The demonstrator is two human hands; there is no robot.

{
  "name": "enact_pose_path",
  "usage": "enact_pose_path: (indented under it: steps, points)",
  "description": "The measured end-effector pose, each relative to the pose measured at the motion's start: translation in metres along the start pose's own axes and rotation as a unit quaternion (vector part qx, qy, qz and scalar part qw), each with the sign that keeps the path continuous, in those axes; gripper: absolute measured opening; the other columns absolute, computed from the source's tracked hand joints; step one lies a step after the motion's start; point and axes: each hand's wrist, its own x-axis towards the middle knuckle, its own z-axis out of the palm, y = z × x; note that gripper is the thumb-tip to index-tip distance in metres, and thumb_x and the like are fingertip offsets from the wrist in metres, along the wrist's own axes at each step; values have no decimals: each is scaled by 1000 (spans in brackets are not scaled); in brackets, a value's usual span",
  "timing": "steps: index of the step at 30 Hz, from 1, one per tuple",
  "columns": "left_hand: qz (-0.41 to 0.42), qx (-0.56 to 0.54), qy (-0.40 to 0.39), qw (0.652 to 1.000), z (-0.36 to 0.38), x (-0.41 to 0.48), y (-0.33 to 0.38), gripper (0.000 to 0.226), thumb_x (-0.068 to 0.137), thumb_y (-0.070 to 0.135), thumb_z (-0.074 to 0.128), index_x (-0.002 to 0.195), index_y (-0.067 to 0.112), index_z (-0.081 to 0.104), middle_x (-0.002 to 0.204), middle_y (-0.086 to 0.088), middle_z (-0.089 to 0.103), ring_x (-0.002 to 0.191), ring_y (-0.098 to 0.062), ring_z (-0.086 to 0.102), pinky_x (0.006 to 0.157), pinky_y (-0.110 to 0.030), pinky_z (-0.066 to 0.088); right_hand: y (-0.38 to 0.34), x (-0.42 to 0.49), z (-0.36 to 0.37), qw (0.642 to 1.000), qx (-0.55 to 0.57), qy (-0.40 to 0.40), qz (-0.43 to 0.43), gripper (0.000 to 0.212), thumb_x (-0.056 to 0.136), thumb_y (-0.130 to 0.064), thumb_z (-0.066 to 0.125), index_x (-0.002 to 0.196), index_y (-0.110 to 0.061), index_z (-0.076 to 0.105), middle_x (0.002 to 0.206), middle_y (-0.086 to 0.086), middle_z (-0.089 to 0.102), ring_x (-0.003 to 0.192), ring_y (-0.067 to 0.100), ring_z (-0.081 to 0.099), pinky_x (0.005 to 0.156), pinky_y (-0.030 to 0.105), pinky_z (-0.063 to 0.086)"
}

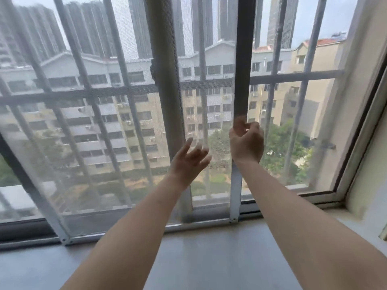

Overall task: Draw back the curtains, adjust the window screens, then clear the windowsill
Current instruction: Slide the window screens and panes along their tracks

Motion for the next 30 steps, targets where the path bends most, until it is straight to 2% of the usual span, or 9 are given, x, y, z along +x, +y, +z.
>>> enact_pose_path:
  steps: [2, 4, 6, 8, 11, 14, 20, 26, 30]
  points:
    - [-10, -6, -46, 999, -6, -12, -8, 81, 34, 41, 88, 110, 40, 60, 133, -2, 23, 125, -24, 24, 107, -53, 11, -8, -6, 3, 1000, 4, -14, 7, 38, 84, -28, 64, 113, -6, 53, 114, 16, 58, 102, 32, 59, 84, 39, 47]
    - [-33, -12, -90, 995, -12, -26, -19, 84, 41, 44, 86, 118, 43, 52, 142, -5, 13, 132, -29, 15, 106, -59, 12, -16, -14, 8, 1000, 3, -22, 9, 39, 84, -28, 64, 113, -5, 52, 113, 16, 59, 101, 33, 59, 86, 41, 49]
    - [-41, -13, -125, 991, -11, -36, -29, 88, 60, 39, 80, 135, 42, 33, 151, -9, 7, 138, -36, 9, 108, -65, 8, -22, -21, 12, 1000, 2, -31, 3, 39, 84, -29, 64, 112, -4, 51, 111, 16, 59, 100, 33, 59, 83, 39, 49]
    - [-43, -17, -141, 989, -9, -48, -41, 83, 78, 33, 68, 142, 40, 17, 157, -8, 3, 143, -35, 5, 107, -65, 1, -29, -29, 19, 999, -1, -42, -3, 38, 85, -31, 62, 111, -5, 52, 110, 16, 59, 98, 32, 59, 78, 34, 44]
    - [-73, -5, -141, 987, -10, -65, -58, 75, 79, 29, 66, 140, 39, 23, 157, -11, 3, 143, -35, 2, 107, -67, 4, -42, -43, 32, 999, -5, -51, -16, 41, 87, -35, 60, 112, -4, 53, 110, 16, 61, 99, 33, 59, 81, 37, 46]
    - [-73, -40, -153, 985, 0, -86, -73, 73, 84, 28, 62, 143, 35, 19, 157, -15, 1, 143, -38, 4, 107, -65, 10, -57, -62, 50, 999, -10, -52, -12, 38, 87, -33, 59, 111, -3, 55, 109, 18, 61, 99, 34, 59, 81, 38, 46]
    - [-51, -93, -188, 976, 18, -128, -97, 73, 90, 21, 56, 145, 30, 9, 155, -13, -19, 142, -37, -12, 109, -64, 2, -77, -85, 71, 999, -18, -27, 11, 40, 89, -33, 56, 113, -1, 54, 114, 20, 60, 101, 36, 60, 80, 37, 45]
    - [-70, -115, -224, 965, 29, -158, -109, 67, 92, 22, 50, 146, 27, 10, 154, -12, -22, 141, -36, -16, 109, -63, -2, -93, -103, 85, 999, -37, -30, -6, 38, 89, -31, 58, 112, -1, 54, 113, 21, 61, 101, 37, 61, 84, 43, 49]
    - [-74, -109, -260, 957, 32, -169, -120, 67, 94, 26, 48, 147, 29, 6, 153, -10, -25, 141, -35, -18, 109, -63, -3, -103, -118, 97, 999, -43, -30, -12, 36, 90, -28, 58, 114, -1, 52, 118, 20, 60, 105, 36, 59, 86, 42, 47]
